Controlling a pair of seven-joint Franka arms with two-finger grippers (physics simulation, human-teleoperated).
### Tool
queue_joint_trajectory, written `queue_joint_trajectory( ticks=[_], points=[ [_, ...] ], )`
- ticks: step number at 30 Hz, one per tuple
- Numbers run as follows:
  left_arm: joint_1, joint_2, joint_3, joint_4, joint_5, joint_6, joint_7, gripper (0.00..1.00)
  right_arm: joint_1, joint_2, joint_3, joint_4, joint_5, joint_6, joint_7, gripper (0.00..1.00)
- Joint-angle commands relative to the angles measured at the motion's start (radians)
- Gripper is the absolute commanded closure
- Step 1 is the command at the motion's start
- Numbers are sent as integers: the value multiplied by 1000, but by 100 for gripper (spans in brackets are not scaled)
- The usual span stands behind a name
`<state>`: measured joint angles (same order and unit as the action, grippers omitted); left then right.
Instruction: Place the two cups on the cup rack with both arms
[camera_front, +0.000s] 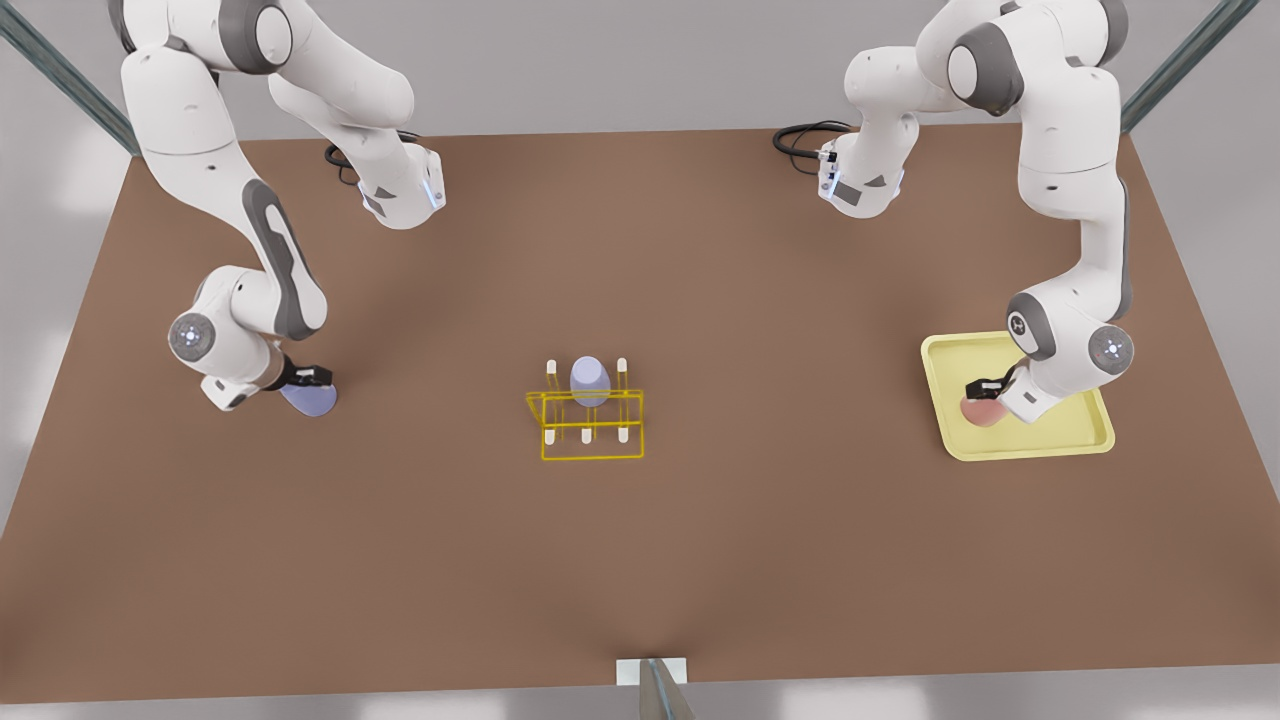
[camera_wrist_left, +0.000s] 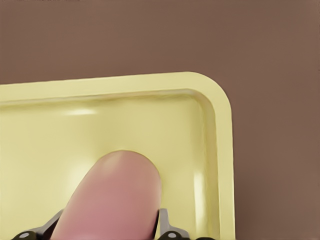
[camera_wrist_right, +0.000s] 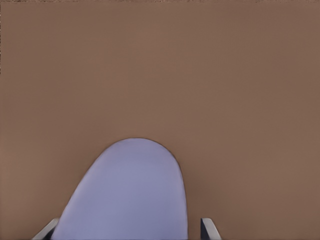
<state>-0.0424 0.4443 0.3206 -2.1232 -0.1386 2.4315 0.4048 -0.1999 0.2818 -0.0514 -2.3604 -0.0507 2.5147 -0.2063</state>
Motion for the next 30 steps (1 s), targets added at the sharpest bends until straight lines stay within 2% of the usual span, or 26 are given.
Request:
queue_joint_trajectory(
  ticks=[1, 6, 7, 10, 18, 19, 22, 25, 27, 30],
  points=[
    [1, 5, 0, 2, -1, 8, 75, 12, 0, 2, 2, 3, 3, 3, 2, 0],
    [1, 13, -2, 5, -1, 15, 75, 12, 5, 2, 5, 3, 2, -4, 4, 0],
    [-1, 13, -3, 5, -1, 15, 75, 20, 5, 2, 5, 3, 2, -5, 2, 0],
    [-1, 10, -5, 6, -1, 14, 75, 23, 5, 2, 5, 1, 3, -10, 1, 0],
    [12, -12, -25, 23, 7, 8, 77, 22, 4, 11, 5, -2, 5, -14, -4, 0],
    [12, -21, -25, 23, 7, 3, 77, 22, 4, 11, 4, 0, 5, -19, -5, 5],
    [-10, -93, -23, 46, 5, -130, 31, 22, 4, 11, 4, 15, 3, -34, -7, 30],
    [-108, -151, -60, 196, 4, -354, -263, 22, 4, 19, 5, 61, 3, -76, -8, 40],
    [-205, -148, -92, 252, 8, -354, -475, 22, 4, 25, 5, 79, 3, -94, -8, 43],
    [-214, -101, -216, 339, 8, -354, -725, 22, 5, 33, 8, 108, 5, -132, -8, 43]
  ],
)
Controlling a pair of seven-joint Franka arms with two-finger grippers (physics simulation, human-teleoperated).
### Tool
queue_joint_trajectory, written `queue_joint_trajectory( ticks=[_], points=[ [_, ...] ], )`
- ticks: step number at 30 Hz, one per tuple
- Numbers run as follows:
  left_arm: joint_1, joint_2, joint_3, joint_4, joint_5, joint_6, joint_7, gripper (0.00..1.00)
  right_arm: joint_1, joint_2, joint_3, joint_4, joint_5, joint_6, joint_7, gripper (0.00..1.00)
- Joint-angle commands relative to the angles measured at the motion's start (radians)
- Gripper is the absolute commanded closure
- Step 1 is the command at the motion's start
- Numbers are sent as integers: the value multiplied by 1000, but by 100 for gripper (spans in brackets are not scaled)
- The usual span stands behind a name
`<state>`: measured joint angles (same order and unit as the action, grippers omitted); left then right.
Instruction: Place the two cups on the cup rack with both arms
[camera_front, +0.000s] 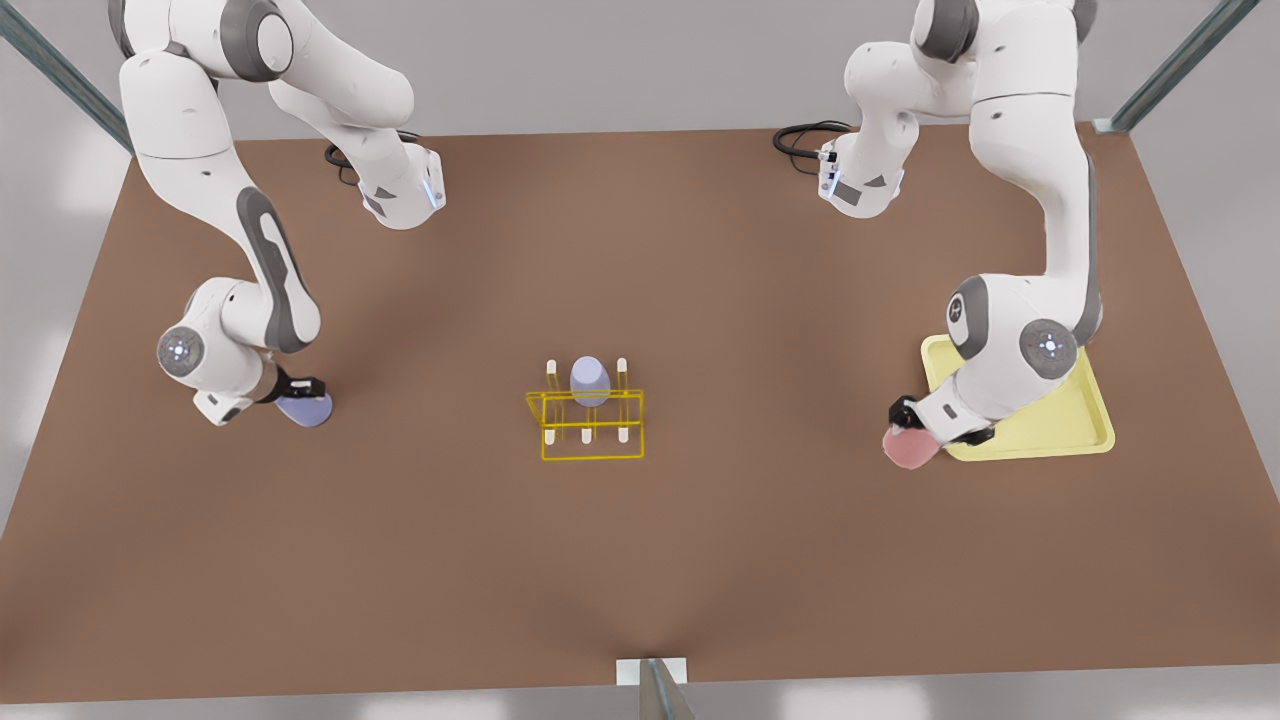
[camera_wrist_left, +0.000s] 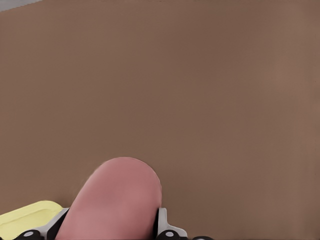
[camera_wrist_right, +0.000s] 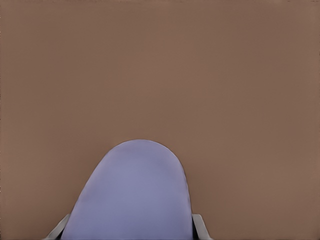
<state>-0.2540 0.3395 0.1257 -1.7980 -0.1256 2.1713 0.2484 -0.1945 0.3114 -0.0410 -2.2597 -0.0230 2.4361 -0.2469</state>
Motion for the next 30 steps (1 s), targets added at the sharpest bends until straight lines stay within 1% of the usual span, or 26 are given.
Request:
queue_joint_trajectory(
  ticks=[1, 2, 3, 4, 5, 6, 7, 9, 10, 11, 14, 15, 18, 20, 22, 28, 29, 30],
  points=[
    [-7, 38, -61, 58, -5, -94, -661, 22, 9, 0, 18, 20, -12, -74, 35, 43],
    [-8, 101, -115, 126, 0, -97, -776, 22, 10, 0, 55, 77, 12, -162, 37, 43],
    [-51, 118, -115, 160, 4, -102, -850, 22, 30, 3, 67, 124, 28, -224, 40, 43],
    [-83, 142, -115, 193, 3, -102, -897, 22, 46, 2, 73, 137, 31, -230, 40, 43],
    [-119, 177, -115, 249, 4, -102, -936, 22, 49, 2, 104, 166, 41, -267, 40, 43],
    [-129, 233, -115, 348, -2, -145, -974, 22, 63, 2, 130, 198, 75, -302, 40, 43],
    [-152, 273, -115, 414, -5, -163, -1017, 22, 112, 0, 130, 218, 75, -305, 40, 43],
    [-165, 340, -152, 535, -6, -191, -1031, 22, 213, -1, 131, 269, 89, -305, 38, 43],
    [-186, 363, -165, 574, -8, -232, -1031, 22, 250, -1, 131, 292, 94, -307, 37, 43],
    [-201, 381, -204, 603, -6, -271, -1032, 22, 291, 0, 131, 318, 94, -307, 37, 43],
    [-255, 412, -205, 701, -32, -297, -1104, 22, 402, 12, 130, 371, 124, -305, 41, 43],
    [-275, 414, -204, 723, -34, -297, -1137, 22, 428, 31, 130, 402, 135, -305, 41, 43],
    [-324, 426, -205, 724, -74, -300, -1160, 22, 518, 89, 130, 509, 141, -305, 78, 43],
    [-366, 447, -201, 744, -77, -294, -1209, 22, 527, 106, 130, 555, 143, -305, 100, 43],
    [-375, 475, -201, 779, -77, -289, -1210, 22, 517, 115, 128, 562, 144, -305, 95, 43],
    [-375, 493, -201, 784, -78, -199, -1216, 22, 523, 68, 133, 565, 158, -311, 87, 43],
    [-375, 497, -201, 784, -78, -188, -1216, 22, 521, 60, 156, 565, 167, -313, 89, 43],
    [-376, 504, -201, 784, -78, -186, -1215, 19, 523, 55, 161, 565, 167, -313, 90, 43]
  ],
)
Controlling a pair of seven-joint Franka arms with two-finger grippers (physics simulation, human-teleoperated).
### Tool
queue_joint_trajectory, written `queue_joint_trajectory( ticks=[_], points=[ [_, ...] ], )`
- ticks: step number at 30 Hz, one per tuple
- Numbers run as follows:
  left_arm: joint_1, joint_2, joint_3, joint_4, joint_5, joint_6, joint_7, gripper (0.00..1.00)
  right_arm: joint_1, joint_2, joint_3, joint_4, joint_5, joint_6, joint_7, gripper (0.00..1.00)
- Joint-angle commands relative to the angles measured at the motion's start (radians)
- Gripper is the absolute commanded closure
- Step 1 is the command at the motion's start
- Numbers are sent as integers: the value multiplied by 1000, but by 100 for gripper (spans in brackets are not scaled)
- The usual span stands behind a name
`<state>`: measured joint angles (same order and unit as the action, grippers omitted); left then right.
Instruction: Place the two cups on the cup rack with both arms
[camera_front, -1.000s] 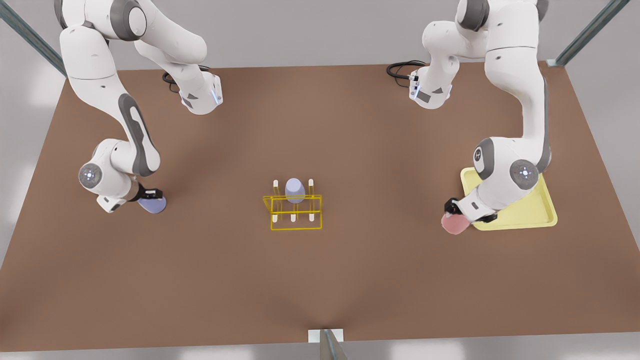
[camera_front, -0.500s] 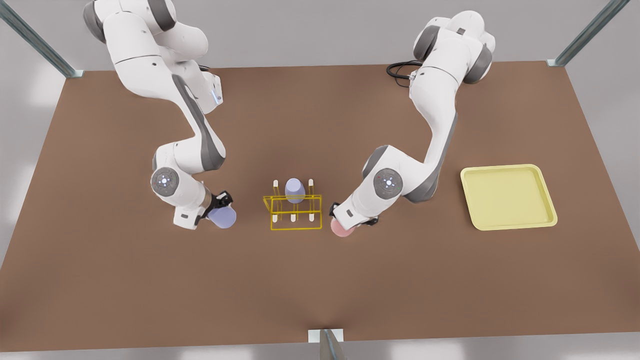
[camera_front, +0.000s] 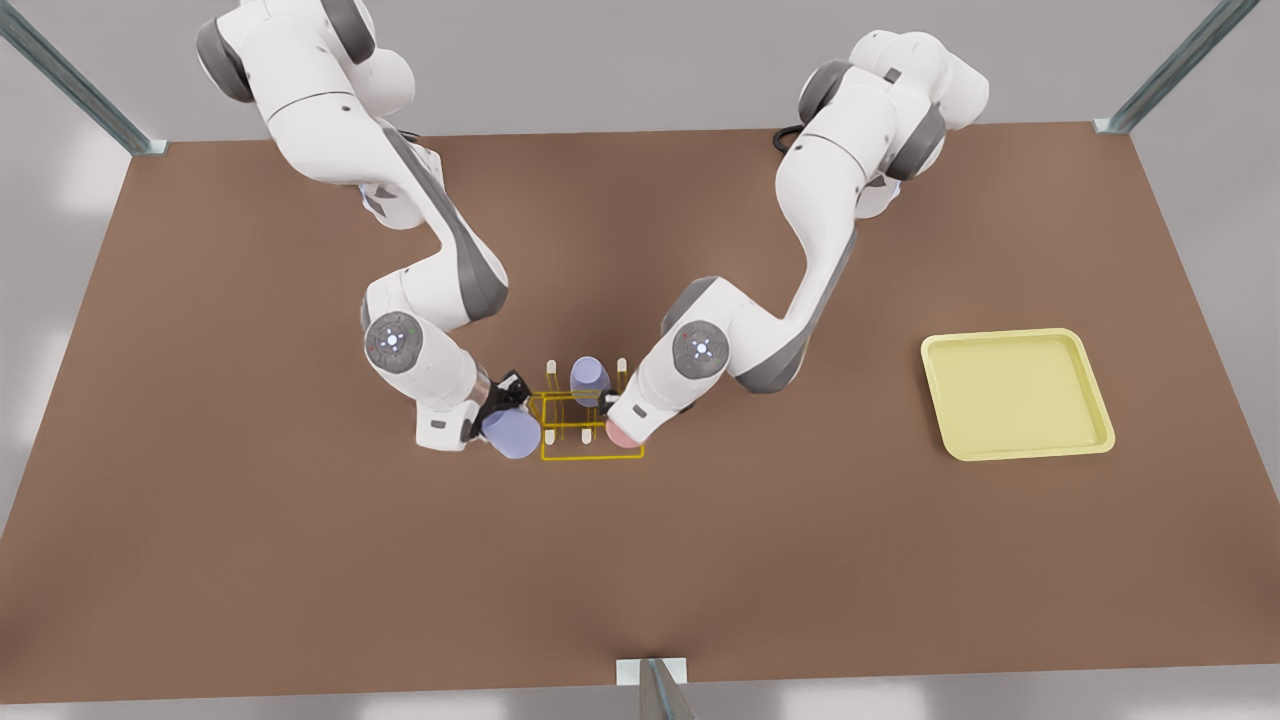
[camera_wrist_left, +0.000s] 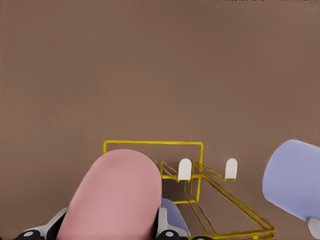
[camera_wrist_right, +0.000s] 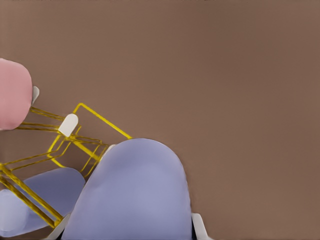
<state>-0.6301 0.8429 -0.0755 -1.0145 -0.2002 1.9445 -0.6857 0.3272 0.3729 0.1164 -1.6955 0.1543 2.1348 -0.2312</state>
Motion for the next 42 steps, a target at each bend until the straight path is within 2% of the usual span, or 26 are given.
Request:
queue_joint_trajectory(
  ticks=[1, 2, 10, 11, 12, 14, 17, 18, 19, 20, 24, 29, 42],
  points=[
    [-5, 7, -1, 1, -4, 40, -279, 5, 1, -6, 16, -1, -10, -12, 81, 43],
    [-7, 7, -1, 1, -4, 53, -279, 0, 10, -6, 17, -3, -10, -12, 81, 43],
    [3, 2, 2, -6, 1, 19, -278, 0, 47, 9, 17, -7, -10, -10, 84, 43],
    [68, -36, 17, -6, 62, -113, -244, 0, 49, 17, 17, -6, -10, -10, 84, 43],
    [179, -83, 17, -4, 140, -292, -53, 0, 50, 26, 17, -3, -12, -10, 84, 43],
    [441, -202, 17, -1, 251, -466, 366, 0, 58, 37, 17, 0, -12, -10, 84, 43],
    [478, -235, 10, -1, 295, -515, 456, 0, 59, 41, 16, 0, -12, -10, 84, 42],
    [481, -318, 13, -85, 295, -475, 474, 0, 59, 41, 16, 0, -12, -10, 84, 38],
    [484, -501, 16, -346, 295, -308, 613, 0, 59, 41, 16, 0, -10, -10, 85, 0],
    [503, -554, 16, -424, 295, -286, 704, 0, 58, 41, 16, 2, -12, -10, 85, 0],
    [503, -605, 42, -477, 292, -294, 724, 0, 65, 43, 16, 7, -12, -10, 87, 0],
    [524, -538, 43, -458, 277, -409, 718, 0, 70, 55, 16, 7, -10, -10, 121, 0],
    [523, -533, 43, -457, 278, -403, 715, 0, 75, 55, 16, 11, 17, -50, 128, 0]
  ],
)
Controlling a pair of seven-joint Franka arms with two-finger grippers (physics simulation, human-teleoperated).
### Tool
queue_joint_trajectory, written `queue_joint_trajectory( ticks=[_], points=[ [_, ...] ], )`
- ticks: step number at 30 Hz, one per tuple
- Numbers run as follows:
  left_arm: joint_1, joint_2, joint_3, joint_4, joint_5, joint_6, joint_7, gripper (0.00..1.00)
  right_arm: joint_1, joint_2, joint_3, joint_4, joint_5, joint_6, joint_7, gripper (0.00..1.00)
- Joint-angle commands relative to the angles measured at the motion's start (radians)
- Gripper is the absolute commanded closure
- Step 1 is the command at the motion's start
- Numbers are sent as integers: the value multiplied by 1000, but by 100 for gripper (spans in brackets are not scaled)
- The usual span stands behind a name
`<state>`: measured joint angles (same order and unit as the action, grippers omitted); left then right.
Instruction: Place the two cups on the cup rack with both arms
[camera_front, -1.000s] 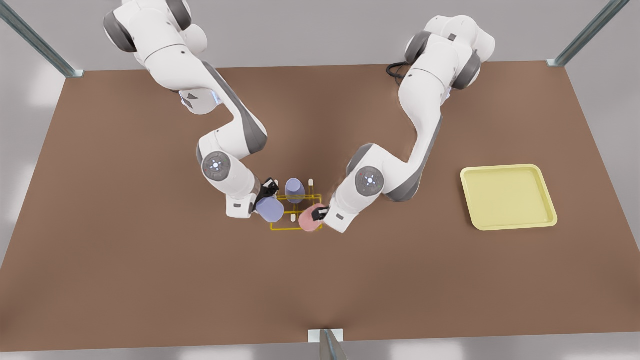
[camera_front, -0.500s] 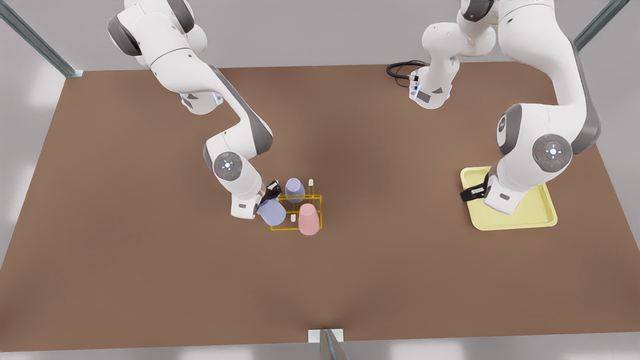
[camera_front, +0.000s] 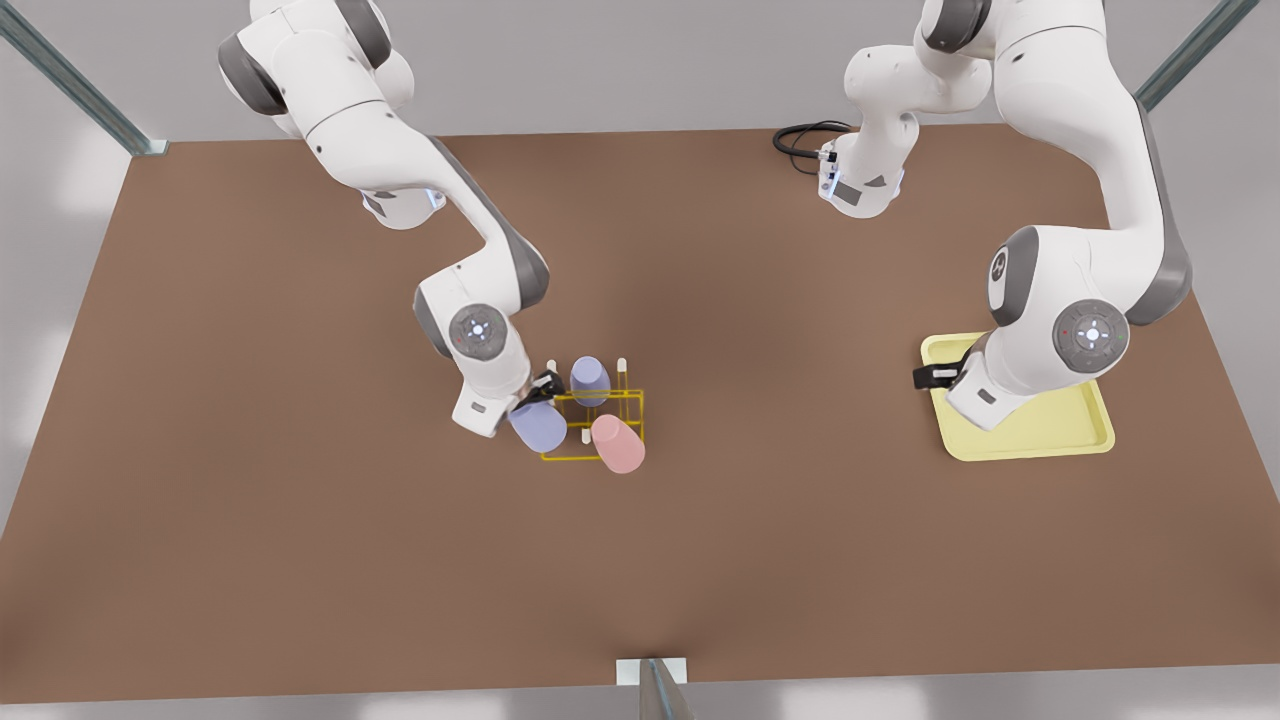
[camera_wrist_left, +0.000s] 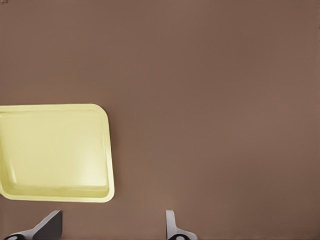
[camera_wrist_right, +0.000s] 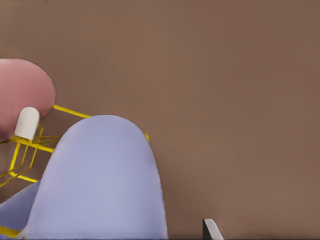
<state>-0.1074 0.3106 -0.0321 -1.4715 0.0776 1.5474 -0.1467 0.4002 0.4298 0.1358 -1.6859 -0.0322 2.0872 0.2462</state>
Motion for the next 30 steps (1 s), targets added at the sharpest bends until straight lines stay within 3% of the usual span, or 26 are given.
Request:
queue_joint_trajectory(
  ticks=[1, 9, 12, 15, 17, 21, 25, 30],
  points=[
    [0, 2, 0, 0, 1, -6, 176, 0, 2, -2, -4, 12, 204, -13, -350, 0],
    [-1, 2, -2, 0, 1, -6, 173, 0, -6, -3, -5, 77, 204, -104, -350, 0],
    [3, 2, 0, 10, 1, -12, 179, 0, -12, -13, -18, 204, 83, -352, -119, 0],
    [0, 25, 0, 53, 8, -23, 180, 0, -21, -13, -145, 328, 37, -562, -128, 0],
    [-3, 59, -2, 118, 7, -70, 179, 0, -21, -37, -174, 381, -9, -665, -142, 0],
    [-3, 77, 0, 142, 5, -78, 177, 0, -43, -120, -258, 379, -12, -743, -254, 0],
    [-5, 94, 0, 161, 5, -78, 177, 0, -84, -170, -269, 379, -11, -779, -343, 0],
    [-3, 107, 0, 165, 5, -78, 177, 0, -92, -402, -282, 215, -34, -814, -324, 0]
  ],
)
